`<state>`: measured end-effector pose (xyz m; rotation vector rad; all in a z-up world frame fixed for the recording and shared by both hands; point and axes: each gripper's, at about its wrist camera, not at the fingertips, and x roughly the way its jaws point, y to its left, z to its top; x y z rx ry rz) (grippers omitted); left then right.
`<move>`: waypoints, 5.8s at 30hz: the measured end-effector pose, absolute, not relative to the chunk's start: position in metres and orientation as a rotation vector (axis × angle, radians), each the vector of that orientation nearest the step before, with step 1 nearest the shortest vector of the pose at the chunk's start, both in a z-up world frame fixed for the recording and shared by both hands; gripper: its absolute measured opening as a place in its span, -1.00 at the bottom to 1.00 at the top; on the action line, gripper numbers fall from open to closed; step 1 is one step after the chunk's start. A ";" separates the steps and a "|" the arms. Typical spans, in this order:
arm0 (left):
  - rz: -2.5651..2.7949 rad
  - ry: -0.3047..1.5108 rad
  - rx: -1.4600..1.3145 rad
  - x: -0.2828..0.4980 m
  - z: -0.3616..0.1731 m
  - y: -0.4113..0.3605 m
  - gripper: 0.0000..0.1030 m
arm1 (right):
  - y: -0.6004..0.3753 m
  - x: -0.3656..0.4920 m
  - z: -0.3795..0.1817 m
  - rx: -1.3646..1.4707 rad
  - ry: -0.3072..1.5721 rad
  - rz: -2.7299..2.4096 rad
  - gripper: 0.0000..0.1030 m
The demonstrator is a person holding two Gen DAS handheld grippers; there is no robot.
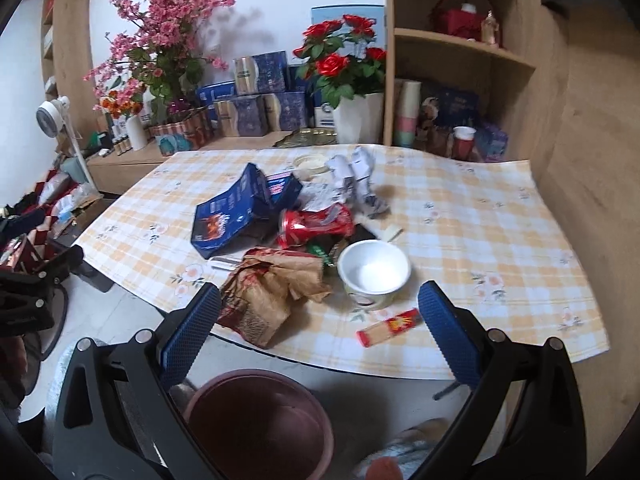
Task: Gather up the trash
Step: 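Grasp the brown paper bag with the right gripper and lift it, then grasp the blue Luckin coffee bag with the left gripper while the right gripper carries the paper bag, then lower both bags over the brown bin and open both grippers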
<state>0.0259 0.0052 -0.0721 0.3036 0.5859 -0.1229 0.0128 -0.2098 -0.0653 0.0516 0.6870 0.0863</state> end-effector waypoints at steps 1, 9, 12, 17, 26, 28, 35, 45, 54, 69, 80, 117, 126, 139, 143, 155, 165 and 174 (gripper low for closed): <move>-0.129 0.601 0.293 0.030 -0.077 0.009 0.90 | -0.205 0.018 -0.073 0.064 0.708 0.114 0.89; -0.056 0.619 0.267 0.051 -0.093 0.036 0.90 | -0.162 0.067 -0.125 0.188 0.833 0.146 0.89; -0.031 0.644 0.227 0.063 -0.101 0.054 0.90 | -0.143 0.089 -0.138 0.209 0.848 0.127 0.89; -0.004 0.691 0.157 0.078 -0.111 0.082 0.90 | -0.121 0.133 -0.175 0.176 0.963 0.045 0.89; -0.048 0.767 0.033 0.093 -0.125 0.103 0.90 | -0.129 0.125 -0.198 0.184 1.016 0.125 0.56; -0.095 0.766 -0.043 0.094 -0.123 0.107 0.90 | -0.135 0.115 -0.190 0.217 0.991 0.162 0.52; -0.187 0.741 0.048 0.105 -0.120 0.068 0.89 | -0.154 0.089 -0.151 0.213 0.874 0.180 0.50; -0.325 0.794 0.134 0.161 -0.156 0.000 0.65 | -0.214 0.075 -0.110 0.226 0.692 0.099 0.50; -0.244 0.694 0.574 0.209 -0.202 -0.085 0.51 | -0.258 0.071 -0.110 0.324 0.645 0.073 0.50; -0.233 0.677 0.531 0.223 -0.179 -0.075 -0.61 | -0.269 0.065 -0.113 0.339 0.620 0.092 0.50; -0.212 0.779 0.146 0.204 -0.109 0.024 -0.71 | -0.256 0.064 -0.111 0.332 0.625 0.129 0.50; -0.504 0.809 0.003 -0.011 -0.105 0.028 -0.71 | -0.163 -0.005 -0.252 0.251 1.280 0.376 0.53; -0.528 0.879 0.023 0.000 -0.122 0.016 -0.71 | -0.164 -0.002 -0.269 0.297 1.285 0.348 0.80; -0.560 1.008 0.056 0.003 -0.152 -0.007 -0.71 | -0.217 -0.026 -0.175 0.230 0.753 0.092 0.88; -0.577 1.042 0.091 0.002 -0.164 -0.018 -0.71 | -0.234 -0.033 -0.166 0.214 0.667 0.023 0.89; -0.609 1.154 0.237 0.012 -0.234 -0.047 -0.71 | -0.239 -0.024 -0.180 0.195 0.640 -0.016 0.89; -0.649 1.253 0.166 0.045 -0.290 -0.047 -0.71 | -0.245 -0.021 -0.187 0.178 0.660 -0.069 0.89; -0.639 1.380 0.185 0.049 -0.324 -0.049 -0.68 | -0.239 -0.017 -0.192 0.145 0.694 -0.083 0.89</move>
